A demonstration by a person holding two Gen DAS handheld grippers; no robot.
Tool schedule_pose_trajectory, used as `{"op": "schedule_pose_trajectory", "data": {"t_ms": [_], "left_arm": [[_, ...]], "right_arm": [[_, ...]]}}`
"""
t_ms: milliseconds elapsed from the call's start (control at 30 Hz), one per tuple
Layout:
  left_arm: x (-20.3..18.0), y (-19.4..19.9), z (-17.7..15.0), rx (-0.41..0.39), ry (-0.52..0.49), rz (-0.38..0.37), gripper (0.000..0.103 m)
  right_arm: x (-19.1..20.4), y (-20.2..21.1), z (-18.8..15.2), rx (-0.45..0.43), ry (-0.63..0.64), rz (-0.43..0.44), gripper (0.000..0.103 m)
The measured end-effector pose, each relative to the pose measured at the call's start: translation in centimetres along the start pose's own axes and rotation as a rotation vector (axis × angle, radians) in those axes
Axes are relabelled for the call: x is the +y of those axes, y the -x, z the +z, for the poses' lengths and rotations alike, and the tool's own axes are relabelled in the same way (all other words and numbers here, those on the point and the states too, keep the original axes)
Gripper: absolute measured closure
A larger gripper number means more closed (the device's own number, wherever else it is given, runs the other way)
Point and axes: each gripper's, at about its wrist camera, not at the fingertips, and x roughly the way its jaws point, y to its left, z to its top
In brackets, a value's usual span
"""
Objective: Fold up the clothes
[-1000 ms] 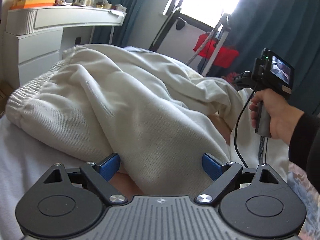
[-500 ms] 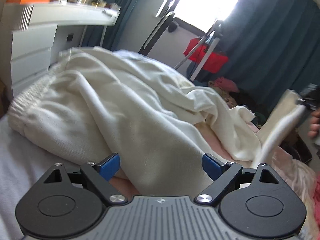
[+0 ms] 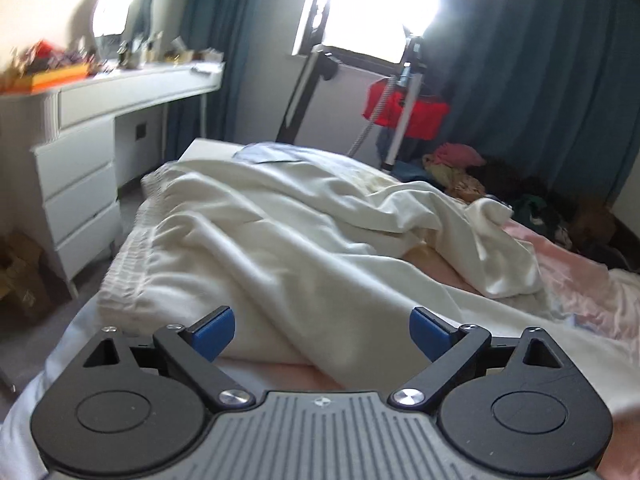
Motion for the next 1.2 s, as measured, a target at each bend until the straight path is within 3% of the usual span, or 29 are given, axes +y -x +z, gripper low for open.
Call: {"op": "schedule_pose_trajectory", "data": {"t_ms": [100, 267, 433, 533, 600, 633, 667, 700, 900, 967, 1000, 1033, 1200], "left_arm": [[2.9, -0.3, 0.0, 0.083, 0.104, -0.007, 0.007], [8.4, -1.9, -1.4, 0.188, 0.265, -0.020, 0.007], [12.6, -4.6, -2.7, 0.220, 0.561, -0.065, 0.006], [13.8, -5.6, -2.8, 0.171, 0.654, -0.117, 0.006], [14.4, -6.4, -2.8, 0.140, 0.685, -0.126, 0.005], [14.6, -6.4, -2.9, 0.114, 0.712, -0.130, 0.006], [14.9, -6.5, -3.1, 0.088, 0.739, -0.134, 0.007], [15.2, -6.6, -3.2, 0.063, 0.766, -0.138, 0.008], [15.4, -6.6, -3.2, -0.024, 0.791, -0.126, 0.046], [15.4, -6.6, -3.1, -0.039, 0.790, -0.119, 0.068], [15.3, -6.6, -3.0, -0.043, 0.785, -0.115, 0.074], [15.2, -6.3, -2.9, -0.062, 0.780, -0.122, 0.088], [14.3, -3.3, -1.5, -0.188, 0.690, -0.107, 0.098]], "right_arm": [[-5.0, -1.8, -2.1, 0.121, -0.093, -0.007, 0.097], [-8.3, -2.2, -3.7, 0.177, -0.302, 0.109, 0.094], [-9.6, -3.5, -4.2, 0.230, -0.412, 0.171, 0.091], [-9.9, -3.8, -4.3, 0.236, -0.499, 0.195, 0.090], [-9.7, -4.2, -4.3, 0.236, -0.504, 0.214, 0.076], [-9.6, -4.4, -4.3, 0.235, -0.493, 0.223, 0.061], [-9.4, -4.7, -4.2, 0.234, -0.483, 0.232, 0.053], [-9.1, -4.8, -4.1, 0.227, -0.467, 0.237, 0.050], [-7.7, -5.1, -3.8, 0.174, -0.416, 0.179, 0.055], [-6.9, -5.1, -3.6, 0.161, -0.348, 0.140, 0.078], [-6.6, -5.1, -3.5, 0.155, -0.307, 0.121, 0.085], [-6.6, -5.0, -3.4, 0.146, -0.294, 0.119, 0.091], [-6.5, -4.0, -2.9, 0.082, -0.261, 0.127, 0.096]]}}
